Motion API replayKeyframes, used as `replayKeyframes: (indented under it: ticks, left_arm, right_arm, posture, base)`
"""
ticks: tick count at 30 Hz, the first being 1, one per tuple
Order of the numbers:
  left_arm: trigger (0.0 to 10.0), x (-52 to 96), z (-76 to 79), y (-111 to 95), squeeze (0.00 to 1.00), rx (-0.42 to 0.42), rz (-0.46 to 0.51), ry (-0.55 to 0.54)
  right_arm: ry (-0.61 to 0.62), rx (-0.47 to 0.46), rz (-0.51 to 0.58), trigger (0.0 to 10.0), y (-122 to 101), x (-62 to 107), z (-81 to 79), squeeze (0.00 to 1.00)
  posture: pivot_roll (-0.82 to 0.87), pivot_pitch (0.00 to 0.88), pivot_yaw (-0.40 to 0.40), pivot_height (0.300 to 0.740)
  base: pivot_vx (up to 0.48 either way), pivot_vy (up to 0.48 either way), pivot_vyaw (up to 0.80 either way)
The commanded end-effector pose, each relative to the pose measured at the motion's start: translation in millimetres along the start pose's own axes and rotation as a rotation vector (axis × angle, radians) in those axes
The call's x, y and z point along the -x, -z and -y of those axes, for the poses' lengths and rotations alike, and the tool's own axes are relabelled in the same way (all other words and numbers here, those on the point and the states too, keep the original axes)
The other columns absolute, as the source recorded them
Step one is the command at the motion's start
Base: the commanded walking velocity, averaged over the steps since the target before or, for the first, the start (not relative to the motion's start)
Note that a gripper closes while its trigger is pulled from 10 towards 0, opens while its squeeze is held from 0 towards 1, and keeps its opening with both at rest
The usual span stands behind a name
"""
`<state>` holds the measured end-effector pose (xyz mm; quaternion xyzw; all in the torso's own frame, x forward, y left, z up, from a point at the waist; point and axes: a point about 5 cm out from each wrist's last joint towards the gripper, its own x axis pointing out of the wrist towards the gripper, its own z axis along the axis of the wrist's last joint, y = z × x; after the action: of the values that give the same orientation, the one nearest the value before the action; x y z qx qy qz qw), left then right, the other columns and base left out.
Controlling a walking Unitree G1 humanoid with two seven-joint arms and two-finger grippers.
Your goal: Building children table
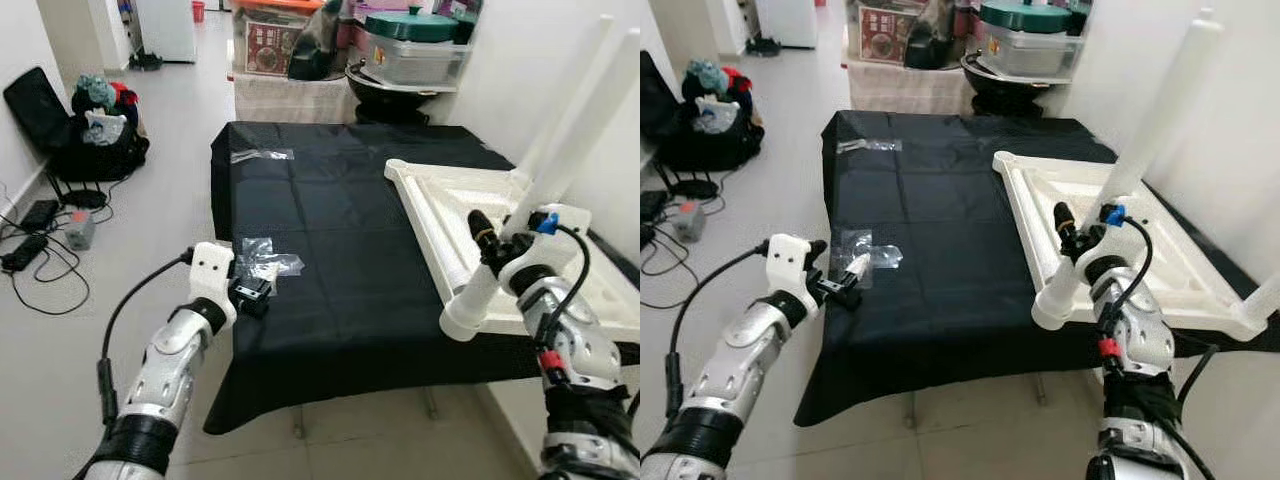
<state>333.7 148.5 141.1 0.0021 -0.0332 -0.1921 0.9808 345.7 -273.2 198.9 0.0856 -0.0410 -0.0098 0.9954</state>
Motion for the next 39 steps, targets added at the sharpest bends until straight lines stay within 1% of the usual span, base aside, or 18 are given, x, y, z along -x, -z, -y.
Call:
replayKeyframes:
  ticks: [1, 3, 4, 8, 12, 14, 17, 18, 22, 23, 26, 27, 30, 32, 34, 37, 38, 39]
  left_arm:
    - [10.0, -0.8, -2.6, -0.5, 0.00, -0.001, -0.006, -0.002]
    - [10.0, -1.5, -4.0, -2.0, 0.00, -0.004, -0.002, -0.003]
    - [10.0, -1.5, -4.0, -2.0, 0.00, -0.004, -0.002, -0.003]
    - [10.0, -0.8, -2.6, 0.3, 0.00, -0.002, -0.007, -0.006]
    - [10.0, 0.2, 0.2, 0.3, 0.00, -0.002, -0.007, 0.001]
    - [10.0, 0.3, -1.6, 0.2, 0.00, -0.006, -0.011, -0.001]
    - [10.0, -0.5, -2.7, -0.1, 0.00, -0.008, -0.013, -0.004]
    - [10.0, -1.7, -2.9, -1.3, 0.00, -0.008, -0.011, -0.002]
    - [10.0, -3.3, -3.0, -2.9, 0.00, -0.008, -0.007, 0.001]
    - [10.0, -3.5, -3.0, -2.7, 0.00, -0.007, -0.007, -0.001]
    - [10.0, -2.8, -2.2, -2.1, 0.00, -0.005, -0.007, -0.002]
    - [10.0, -1.2, -1.4, -1.9, 0.00, -0.002, -0.005, -0.001]
    - [10.0, 1.5, -1.8, -0.1, 0.00, 0.001, -0.007, -0.002]
    - [10.0, 1.5, -1.8, -0.1, 0.00, 0.001, -0.007, -0.002]
    - [10.0, 0.9, -3.1, 0.2, 0.00, -0.002, -0.009, -0.004]
    - [10.0, -0.3, -2.9, -0.4, 0.00, -0.004, -0.008, -0.002]
    - [10.0, -1.6, -2.2, -0.3, 0.00, -0.004, -0.007, -0.001]
    - [10.0, -2.4, -1.6, -0.2, 0.00, -0.005, -0.006, 0.000]
  right_arm:
    - [0.109, 0.017, 0.000, 0.0, -0.1, -1.0, 17.7, 0.00]
    - [0.460, 0.031, -0.067, 0.0, 13.3, 3.6, 43.8, 0.00]
    - [0.460, 0.031, -0.067, 0.0, 13.3, 3.6, 43.8, 0.00]
    - [0.884, 0.008, -0.139, 0.0, 41.0, 32.3, 60.0, 0.00]
    - [1.001, 0.012, -0.179, 0.0, 57.5, 49.0, 47.2, 0.00]
    - [0.940, -0.002, -0.237, 0.0, 70.0, 47.6, 20.4, 0.00]
    - [0.877, -0.033, -0.272, 0.0, 74.7, 42.0, 9.2, 0.00]
    - [0.760, -0.041, -0.275, 10.0, 72.5, 30.6, -2.8, 0.00]
    - [0.632, -0.048, -0.226, 10.0, 64.5, 15.9, -13.9, 0.00]
    - [0.597, -0.050, -0.204, 10.0, 59.7, 11.5, -12.6, 1.00]
    - [0.555, -0.061, -0.179, 10.0, 50.8, 7.4, -5.2, 1.00]
    - [0.447, -0.122, -0.141, 10.0, 38.1, 3.0, -2.2, 0.00]
    - [0.258, -0.144, -0.066, 10.0, 16.8, 1.0, 0.8, 0.00]
    - [0.258, -0.144, -0.066, 10.0, 16.8, 1.0, 0.8, 0.00]
    - [0.066, -0.120, -0.013, 10.0, 3.1, 5.7, 1.5, 0.00]
    - [0.016, -0.093, -0.005, 10.0, 0.8, 7.8, 3.3, 0.00]
    - [0.000, -0.085, -0.004, 4.4, 1.2, 7.9, 6.7, 0.00]
    - [0.004, -0.083, -0.006, 4.4, 2.5, 7.5, 9.1, 0.00]
  posture:
    - [0.03, 0.000, -0.110, 0.740]
    - [0.03, 0.000, -0.109, 0.740]
    - [0.03, 0.000, -0.109, 0.740]
    - [0.03, 0.000, -0.104, 0.740]
    - [0.04, 0.000, -0.100, 0.740]
    - [0.03, 0.000, -0.097, 0.740]
    - [0.03, 0.000, -0.098, 0.740]
    - [0.03, 0.000, -0.097, 0.740]
    - [0.03, 0.000, -0.100, 0.740]
    - [0.03, 0.000, -0.104, 0.740]
    - [0.03, 0.000, -0.106, 0.740]
    - [0.04, 0.000, -0.110, 0.740]
    - [0.04, 0.000, -0.108, 0.740]
    - [0.04, 0.000, -0.108, 0.740]
    - [0.03, 0.000, -0.106, 0.740]
    - [0.03, 0.000, -0.106, 0.740]
    - [0.01, 0.000, -0.103, 0.740]
    - [0.01, 0.000, -0.103, 0.740]
  base:
    - [0.000, 0.000, 0.00]
    - [0.000, 0.000, 0.00]
    - [0.000, 0.000, 0.00]
    - [0.000, 0.000, 0.00]
    - [0.000, 0.000, 0.00]
    - [0.000, 0.000, 0.00]
    - [0.000, 0.000, 0.00]
    - [0.000, 0.000, 0.00]
    - [0.000, 0.000, 0.00]
    - [0.000, 0.000, 0.00]
    - [0.000, 0.000, 0.00]
    - [0.000, 0.000, 0.00]
    - [0.000, 0.000, 0.00]
    - [0.000, 0.000, 0.00]
    - [0.000, 0.000, 0.00]
    - [0.000, 0.000, 0.00]
    - [0.000, 0.000, 0.00]
    - [0.000, 0.000, 0.00]
